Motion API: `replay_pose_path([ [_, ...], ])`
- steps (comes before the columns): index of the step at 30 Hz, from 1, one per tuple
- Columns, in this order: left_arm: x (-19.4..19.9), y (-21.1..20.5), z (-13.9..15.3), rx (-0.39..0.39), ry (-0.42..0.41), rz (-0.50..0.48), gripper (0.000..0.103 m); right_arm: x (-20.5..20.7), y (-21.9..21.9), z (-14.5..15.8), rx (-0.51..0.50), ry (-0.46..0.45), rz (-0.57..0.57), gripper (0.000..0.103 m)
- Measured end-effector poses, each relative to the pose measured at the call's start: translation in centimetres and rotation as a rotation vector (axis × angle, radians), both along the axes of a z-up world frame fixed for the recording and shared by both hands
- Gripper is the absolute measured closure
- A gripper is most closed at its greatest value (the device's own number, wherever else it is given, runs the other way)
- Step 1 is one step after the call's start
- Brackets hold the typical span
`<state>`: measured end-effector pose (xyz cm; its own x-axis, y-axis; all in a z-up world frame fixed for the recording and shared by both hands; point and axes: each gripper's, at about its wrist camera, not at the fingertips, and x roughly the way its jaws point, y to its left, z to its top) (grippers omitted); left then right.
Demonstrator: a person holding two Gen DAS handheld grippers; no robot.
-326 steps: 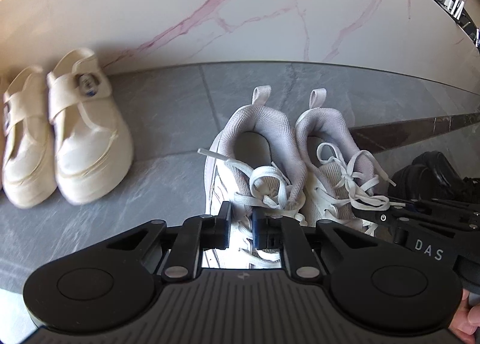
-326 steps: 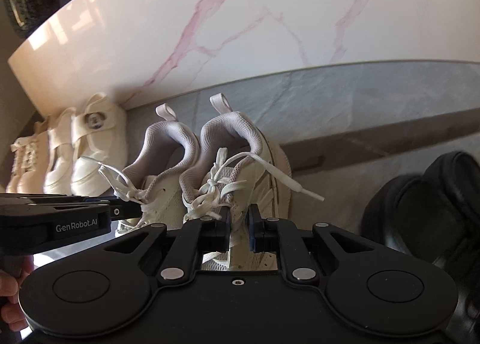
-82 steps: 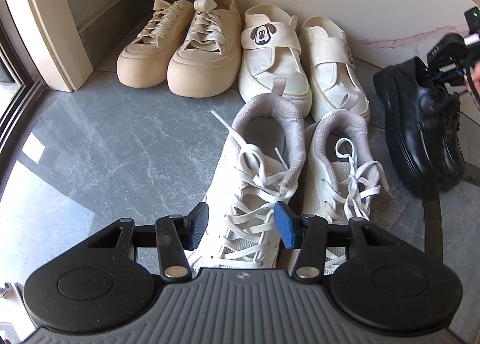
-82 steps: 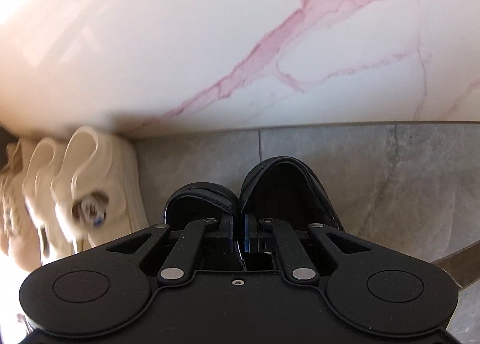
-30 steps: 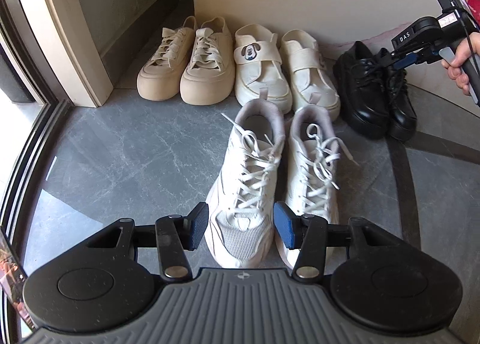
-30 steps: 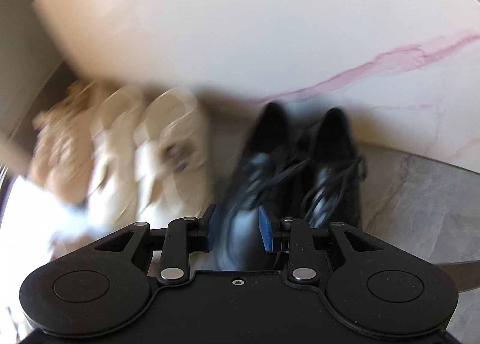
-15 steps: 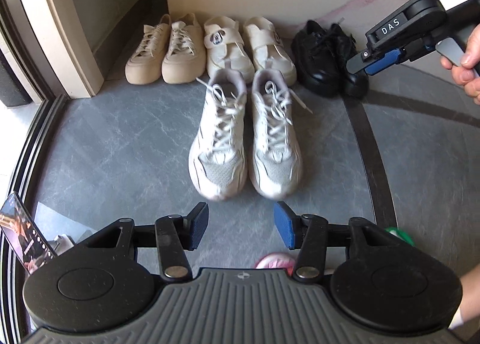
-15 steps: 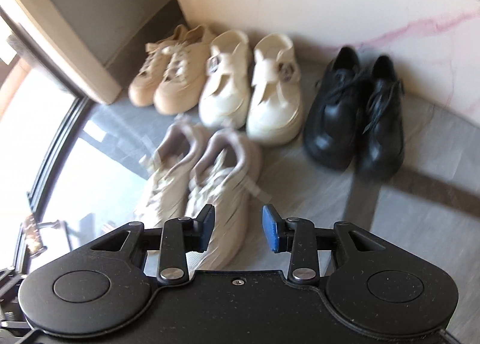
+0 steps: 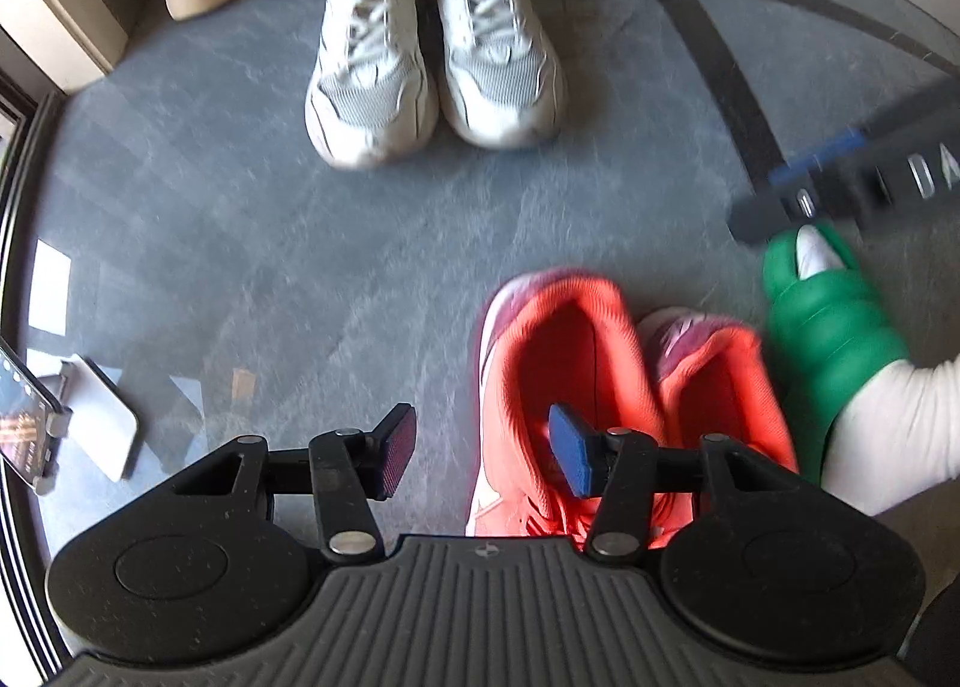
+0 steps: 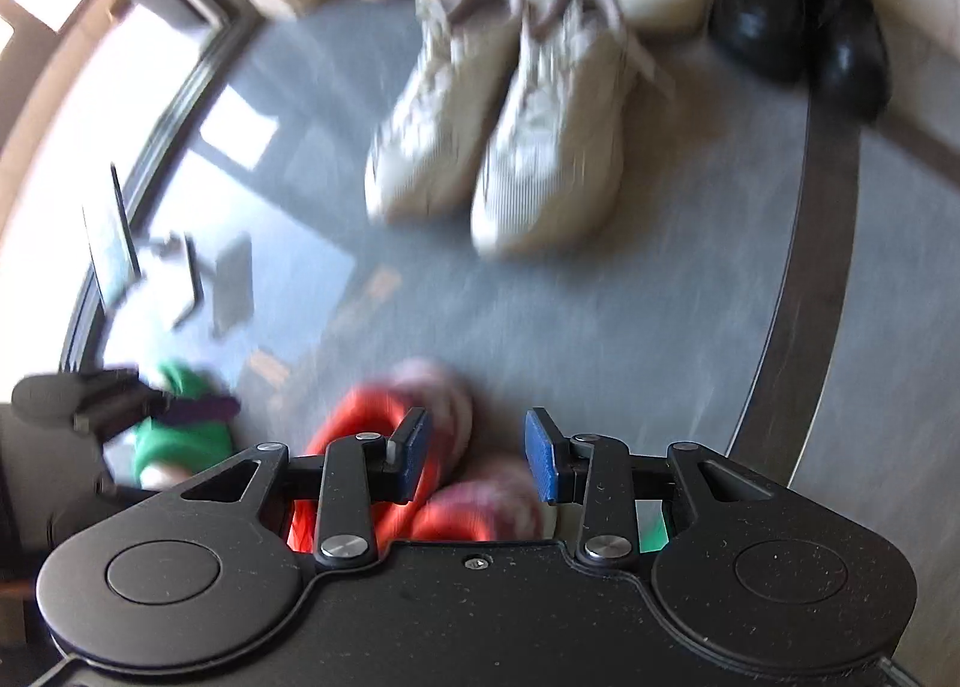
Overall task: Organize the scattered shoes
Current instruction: 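Move both grippers to the red Nike sneakers and grasp one each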
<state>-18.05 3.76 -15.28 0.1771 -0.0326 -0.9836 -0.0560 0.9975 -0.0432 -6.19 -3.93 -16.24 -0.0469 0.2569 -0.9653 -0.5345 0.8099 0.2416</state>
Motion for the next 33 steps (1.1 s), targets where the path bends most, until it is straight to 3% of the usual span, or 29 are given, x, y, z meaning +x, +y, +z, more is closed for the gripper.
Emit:
replay_pose_path([
  [3,0.2,0.1,-0.6,-0.001,-0.006,0.015,0.056,-1.2,0.0,-1.1,-0.019,0.037,0.027,0.069],
  [8,1.2,-0.7,-0.7,-0.001,-0.022,0.017,0.056,-2.5,0.2,-2.2,-0.076,-0.003,0.111,0.069],
  [21,2.2,-1.3,-3.4,0.034,-0.001,0.032,0.056,-3.0,0.7,-6.2,-0.131,0.013,0.151,0.068],
  [23,2.3,-1.1,-3.7,0.014,0.005,0.049,0.067,-3.1,0.9,-6.9,-0.142,0.004,0.16,0.069],
  [26,2.2,-0.8,-3.8,-0.014,0.0,0.06,0.087,-2.9,0.9,-7.5,-0.165,0.008,0.115,0.083],
  [33,2.3,-0.2,-3.4,-0.037,0.001,0.095,0.091,-1.5,0.2,-7.3,-0.157,0.027,0.031,0.084],
])
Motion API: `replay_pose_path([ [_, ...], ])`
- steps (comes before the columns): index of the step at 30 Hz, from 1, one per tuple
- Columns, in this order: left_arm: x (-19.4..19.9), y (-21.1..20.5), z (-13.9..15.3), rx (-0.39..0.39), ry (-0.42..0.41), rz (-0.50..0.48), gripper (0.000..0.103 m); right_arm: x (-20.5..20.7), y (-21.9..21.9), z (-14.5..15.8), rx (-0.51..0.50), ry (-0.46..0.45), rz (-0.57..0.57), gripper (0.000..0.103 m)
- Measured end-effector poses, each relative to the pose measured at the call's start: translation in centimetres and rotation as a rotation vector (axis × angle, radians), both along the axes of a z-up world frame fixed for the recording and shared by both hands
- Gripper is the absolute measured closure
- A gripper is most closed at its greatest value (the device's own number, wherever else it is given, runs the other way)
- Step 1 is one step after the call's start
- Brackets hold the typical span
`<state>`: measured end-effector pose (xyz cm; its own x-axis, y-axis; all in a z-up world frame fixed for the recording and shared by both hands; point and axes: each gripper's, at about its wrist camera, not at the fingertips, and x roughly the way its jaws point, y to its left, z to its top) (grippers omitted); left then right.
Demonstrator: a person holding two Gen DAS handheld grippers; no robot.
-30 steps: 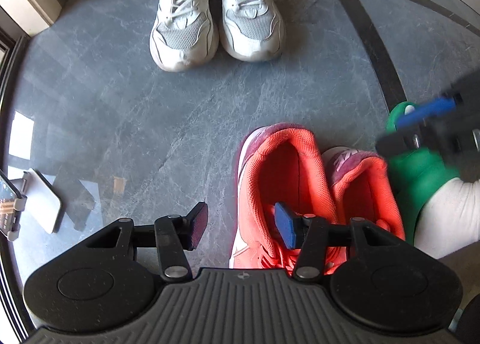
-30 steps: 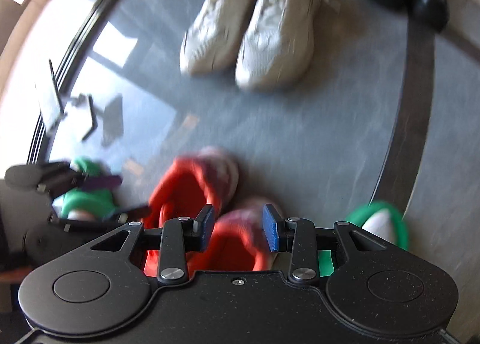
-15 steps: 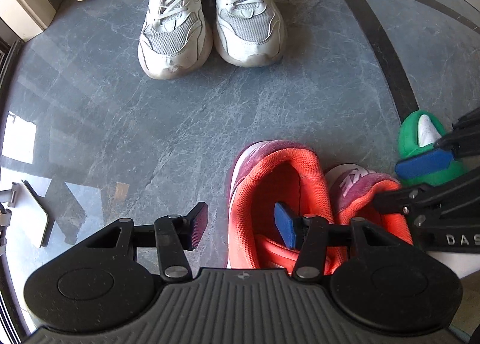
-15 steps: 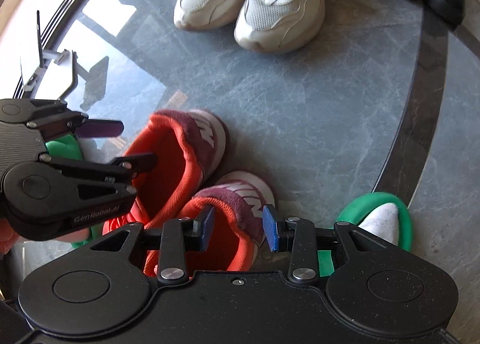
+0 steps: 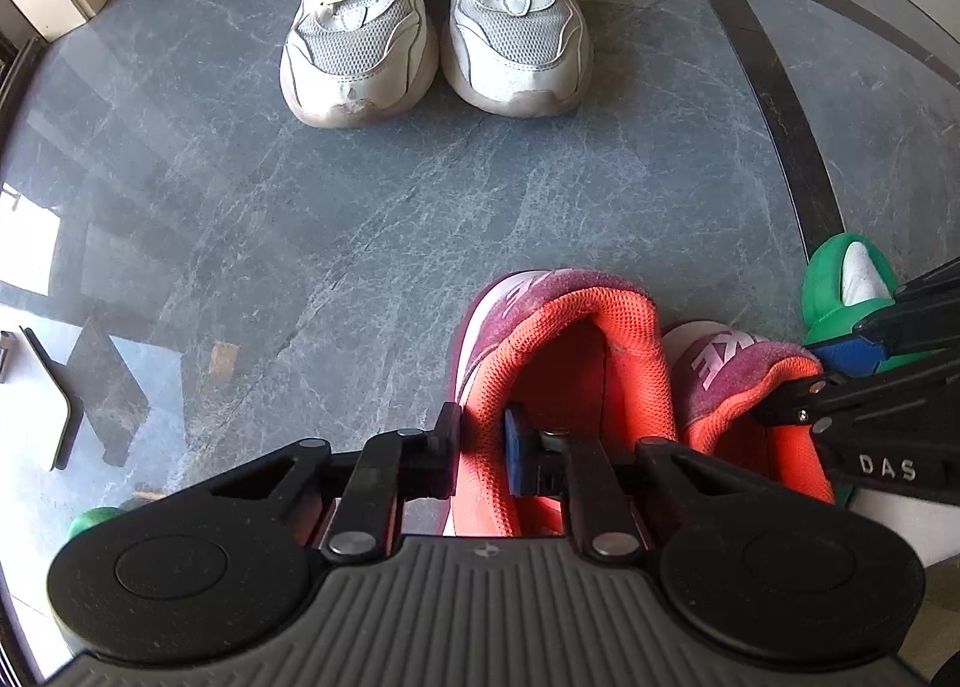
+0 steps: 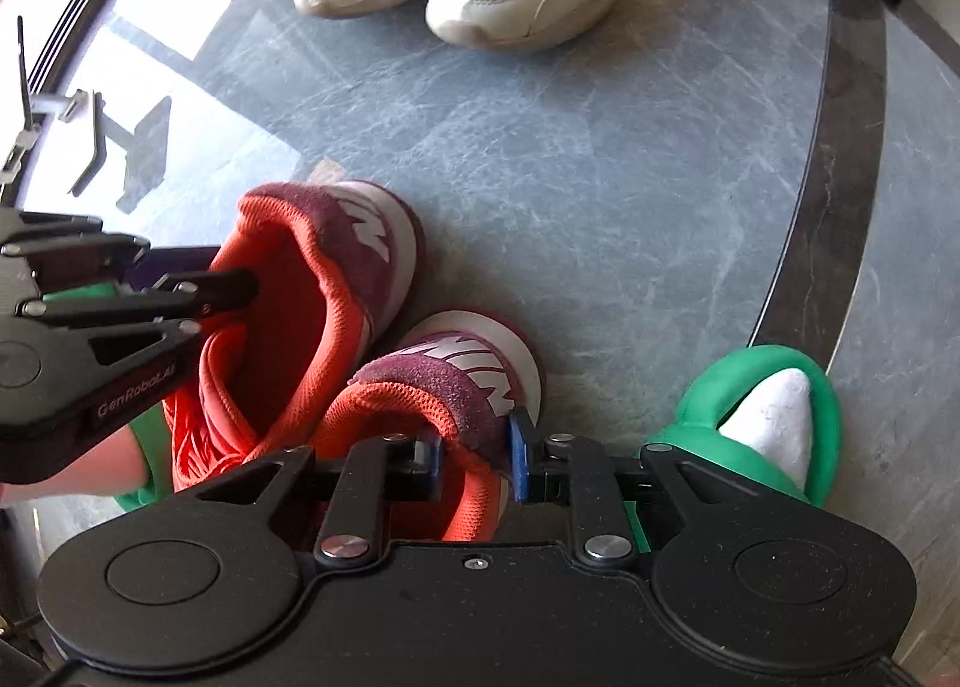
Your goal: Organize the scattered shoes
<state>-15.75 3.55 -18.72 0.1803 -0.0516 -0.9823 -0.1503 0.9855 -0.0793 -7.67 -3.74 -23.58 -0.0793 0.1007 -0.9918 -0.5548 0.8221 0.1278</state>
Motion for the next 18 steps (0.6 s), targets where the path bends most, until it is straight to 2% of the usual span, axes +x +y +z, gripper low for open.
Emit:
replay_pose_path([
  [11,0.9,2.8,1.4,0.007,-0.059,0.116,0.091,3.5,0.5,1.3,0.073,-0.051,-0.073,0.083],
  [18,1.4,3.8,0.3,-0.005,-0.051,0.154,0.091,4.0,1.9,1.1,0.086,-0.066,-0.048,0.082],
])
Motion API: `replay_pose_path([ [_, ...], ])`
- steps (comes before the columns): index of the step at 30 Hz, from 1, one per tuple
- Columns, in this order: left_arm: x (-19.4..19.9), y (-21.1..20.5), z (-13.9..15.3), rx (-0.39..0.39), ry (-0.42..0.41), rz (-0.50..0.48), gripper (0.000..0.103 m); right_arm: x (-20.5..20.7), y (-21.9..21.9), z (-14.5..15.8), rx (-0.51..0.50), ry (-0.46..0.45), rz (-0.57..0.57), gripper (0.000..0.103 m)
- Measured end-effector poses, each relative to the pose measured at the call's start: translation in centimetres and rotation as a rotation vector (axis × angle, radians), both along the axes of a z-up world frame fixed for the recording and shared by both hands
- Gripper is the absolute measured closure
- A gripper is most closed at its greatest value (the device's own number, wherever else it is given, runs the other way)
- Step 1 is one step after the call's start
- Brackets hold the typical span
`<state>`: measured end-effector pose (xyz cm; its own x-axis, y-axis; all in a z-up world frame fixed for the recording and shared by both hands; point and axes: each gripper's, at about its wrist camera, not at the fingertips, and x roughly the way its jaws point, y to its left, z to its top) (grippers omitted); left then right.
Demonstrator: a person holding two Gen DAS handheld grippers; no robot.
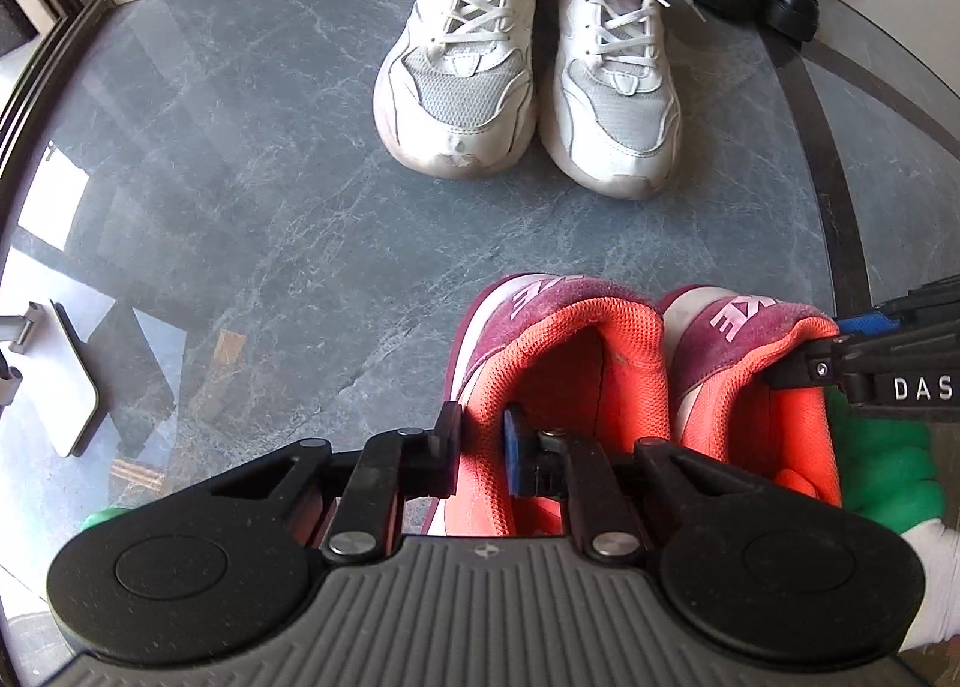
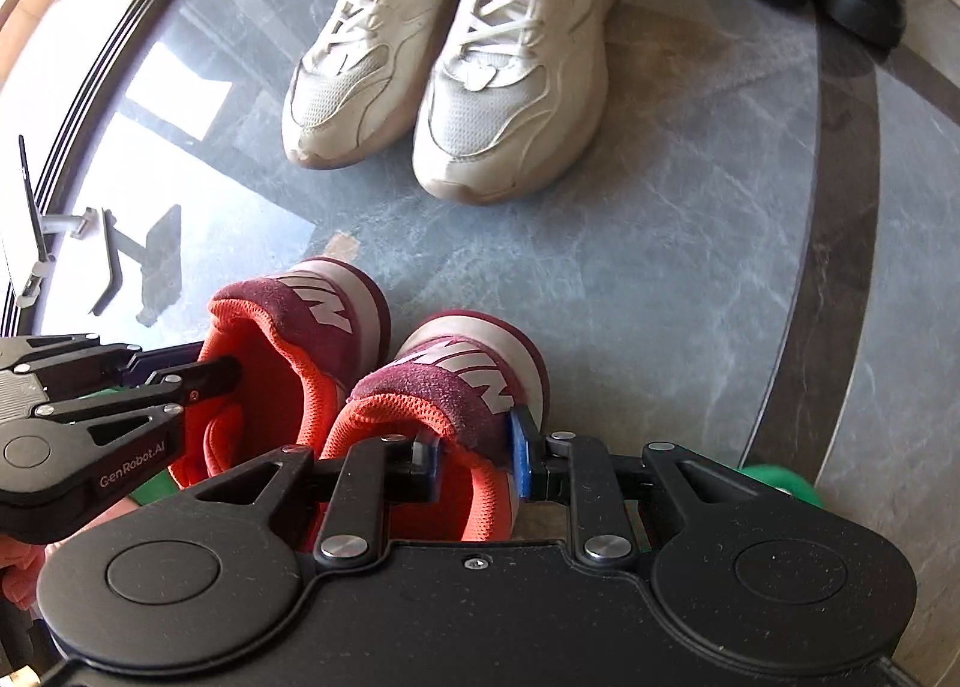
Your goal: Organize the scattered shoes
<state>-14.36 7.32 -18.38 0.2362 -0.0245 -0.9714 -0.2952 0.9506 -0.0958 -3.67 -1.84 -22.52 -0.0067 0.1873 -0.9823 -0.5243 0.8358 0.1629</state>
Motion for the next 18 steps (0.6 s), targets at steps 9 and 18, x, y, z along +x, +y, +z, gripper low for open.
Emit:
replay_pose_path([
  [9,0.1,0.9,0.7,-0.047,0.0,0.039,0.08,0.7,-0.5,0.2,0.021,0.063,-0.089,0.069],
  [18,2.1,1.7,5.8,0.023,-0.169,0.071,0.06,2.2,-1.4,4.3,0.105,-0.055,-0.15,0.069],
])
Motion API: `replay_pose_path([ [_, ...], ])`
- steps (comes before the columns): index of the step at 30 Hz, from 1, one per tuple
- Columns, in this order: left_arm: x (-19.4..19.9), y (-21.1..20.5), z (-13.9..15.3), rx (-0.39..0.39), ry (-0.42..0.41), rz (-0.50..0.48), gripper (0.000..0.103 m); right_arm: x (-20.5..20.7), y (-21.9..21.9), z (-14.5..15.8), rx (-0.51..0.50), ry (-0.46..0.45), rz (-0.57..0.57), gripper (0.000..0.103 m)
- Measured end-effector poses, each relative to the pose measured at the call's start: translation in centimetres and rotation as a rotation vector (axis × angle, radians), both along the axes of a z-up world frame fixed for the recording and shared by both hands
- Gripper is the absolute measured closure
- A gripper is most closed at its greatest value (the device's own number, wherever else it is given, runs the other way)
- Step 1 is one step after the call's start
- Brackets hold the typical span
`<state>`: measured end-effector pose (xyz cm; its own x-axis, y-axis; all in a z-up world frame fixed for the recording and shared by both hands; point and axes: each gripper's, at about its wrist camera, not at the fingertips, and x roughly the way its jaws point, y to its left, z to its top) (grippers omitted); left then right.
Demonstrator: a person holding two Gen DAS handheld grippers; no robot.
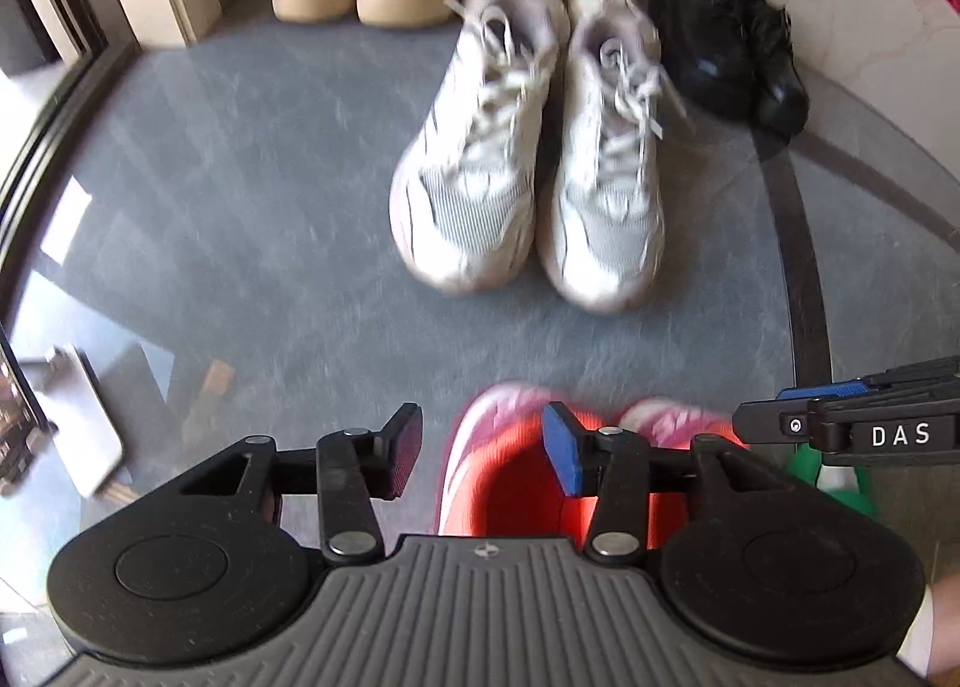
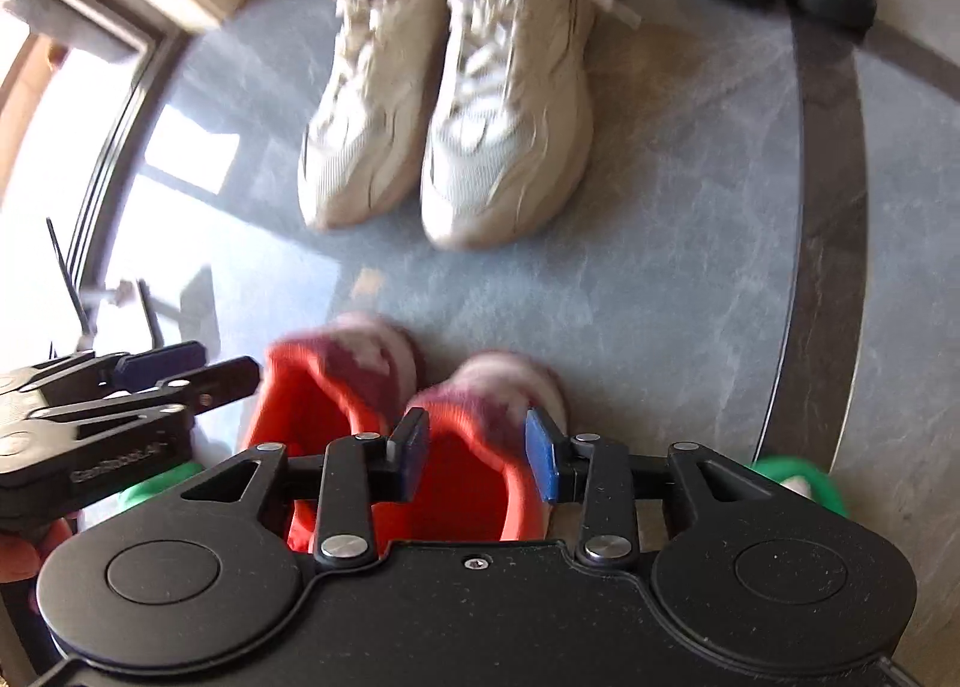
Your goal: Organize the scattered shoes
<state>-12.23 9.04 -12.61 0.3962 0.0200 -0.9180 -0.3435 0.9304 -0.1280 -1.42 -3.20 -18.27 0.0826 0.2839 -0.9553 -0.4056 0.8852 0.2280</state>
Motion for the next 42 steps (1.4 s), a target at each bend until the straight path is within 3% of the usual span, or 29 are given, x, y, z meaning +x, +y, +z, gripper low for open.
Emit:
replay_pose_path([
  [7,4.0,1.2,0.4,0.076,-0.11,0.051,0.06,3.4,0.6,1.3,0.059,-0.119,-0.085,0.068],
  [11,6.4,2.2,-0.2,0.074,-0.159,0.071,0.061,5.3,2.5,1.9,0.108,-0.193,-0.094,0.069],
  [16,9.1,2.5,-1.4,0.128,-0.184,0.04,0.06,6.8,5.0,1.6,0.104,-0.26,-0.085,0.068],
  [24,12.0,4.2,-4.1,0.095,-0.182,0.045,0.061,9.8,6.1,-2.1,0.008,-0.284,-0.14,0.069],
  [34,13.8,5.2,-5.8,0.039,-0.196,0.072,0.061,11.5,6.4,-4.6,0.001,-0.262,-0.192,0.069],
  [37,14.1,5.3,-6.2,0.008,-0.196,0.086,0.073,11.8,6.6,-4.7,0.008,-0.276,-0.185,0.075],
  [42,14.0,5.4,-6.4,-0.008,-0.194,0.12,0.085,11.8,6.4,-4.5,0.006,-0.28,-0.199,0.084],
])
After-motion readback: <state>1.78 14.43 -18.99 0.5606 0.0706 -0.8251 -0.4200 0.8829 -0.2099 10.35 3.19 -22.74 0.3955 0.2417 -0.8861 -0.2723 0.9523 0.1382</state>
